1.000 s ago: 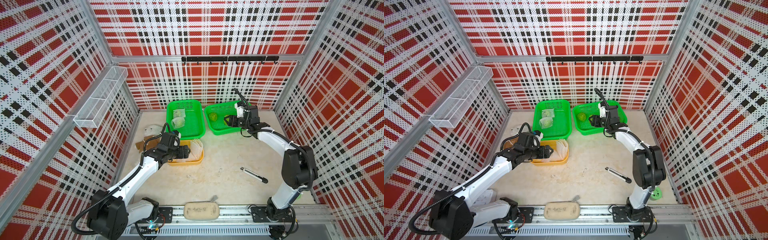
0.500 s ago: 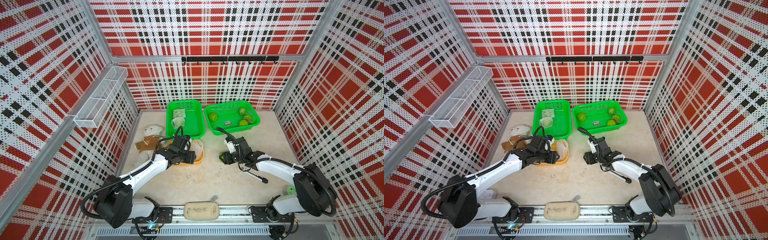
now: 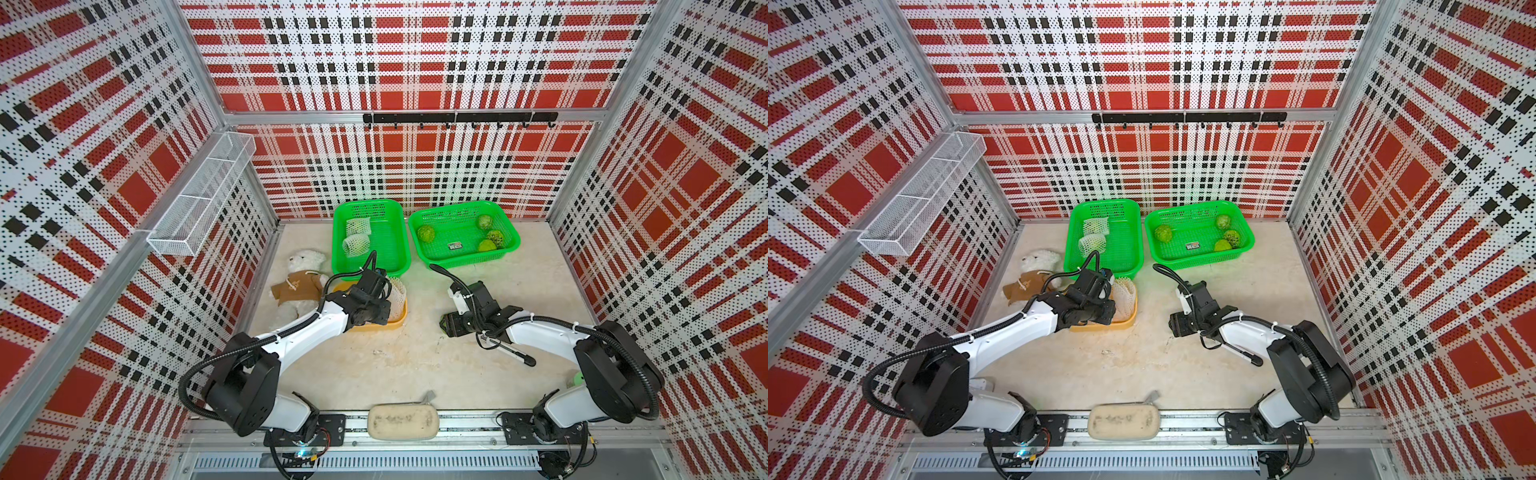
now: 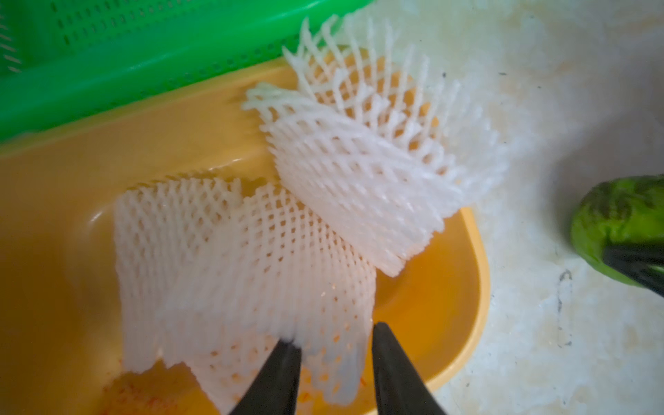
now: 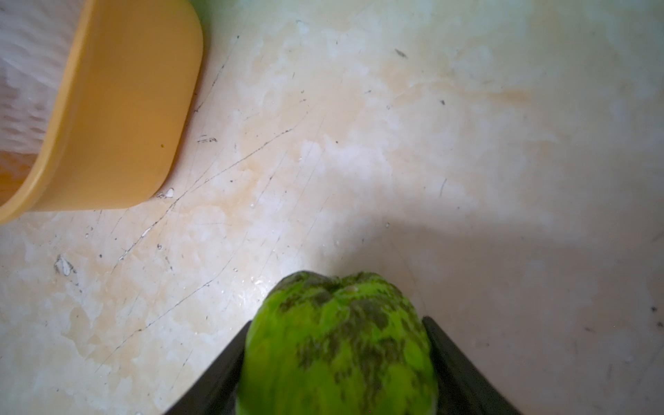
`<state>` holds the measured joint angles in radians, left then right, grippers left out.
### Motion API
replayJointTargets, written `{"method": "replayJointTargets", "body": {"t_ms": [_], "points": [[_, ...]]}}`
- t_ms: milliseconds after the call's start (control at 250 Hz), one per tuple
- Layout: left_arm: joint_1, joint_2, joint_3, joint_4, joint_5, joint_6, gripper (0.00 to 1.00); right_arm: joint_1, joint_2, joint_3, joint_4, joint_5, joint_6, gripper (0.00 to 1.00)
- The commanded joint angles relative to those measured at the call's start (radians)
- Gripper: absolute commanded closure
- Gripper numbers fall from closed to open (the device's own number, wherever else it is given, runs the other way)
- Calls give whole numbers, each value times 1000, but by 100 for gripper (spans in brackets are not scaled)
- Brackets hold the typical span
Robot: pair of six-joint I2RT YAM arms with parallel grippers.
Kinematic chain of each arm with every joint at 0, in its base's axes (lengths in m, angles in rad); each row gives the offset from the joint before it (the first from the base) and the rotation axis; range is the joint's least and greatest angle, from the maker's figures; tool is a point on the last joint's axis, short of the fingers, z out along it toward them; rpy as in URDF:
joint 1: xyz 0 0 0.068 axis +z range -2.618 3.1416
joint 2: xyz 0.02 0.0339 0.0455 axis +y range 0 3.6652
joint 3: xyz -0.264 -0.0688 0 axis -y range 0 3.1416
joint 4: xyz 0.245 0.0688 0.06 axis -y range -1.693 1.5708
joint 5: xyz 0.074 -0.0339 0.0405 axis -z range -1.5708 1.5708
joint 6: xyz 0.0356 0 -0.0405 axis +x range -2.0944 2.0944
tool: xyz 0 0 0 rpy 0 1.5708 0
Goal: Sleeve custard apples in foam nets
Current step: Place the custard apple at the center of the board, then pick up the foam net from the storage box.
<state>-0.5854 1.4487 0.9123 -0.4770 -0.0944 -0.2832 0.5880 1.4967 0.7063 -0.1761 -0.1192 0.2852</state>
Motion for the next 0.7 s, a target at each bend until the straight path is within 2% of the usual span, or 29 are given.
{"method": "replayJointTargets", "body": {"t_ms": [0, 132, 188, 312, 384, 532, 696], "points": [[12, 22, 33, -50, -96, -36, 68, 5, -41, 41, -29, 4, -23, 27], [26, 14, 28, -58, -98, -45, 86, 5, -82, 71, -82, -11, -41, 24], [28, 4, 35, -68, -94, -33, 100, 5, -103, 84, -114, -19, -51, 23], [23, -51, 66, -128, -110, -11, 100, 4, -147, 148, -233, -24, -70, 16], [13, -113, 82, -165, -113, 16, 100, -2, -172, 189, -281, -72, -92, 12], [-17, -283, 108, -201, -16, 143, 100, -26, -213, 252, -294, -257, -99, 10], [-37, -467, 117, -214, 105, 274, 100, -50, -257, 292, -204, -480, -61, 9]]}}
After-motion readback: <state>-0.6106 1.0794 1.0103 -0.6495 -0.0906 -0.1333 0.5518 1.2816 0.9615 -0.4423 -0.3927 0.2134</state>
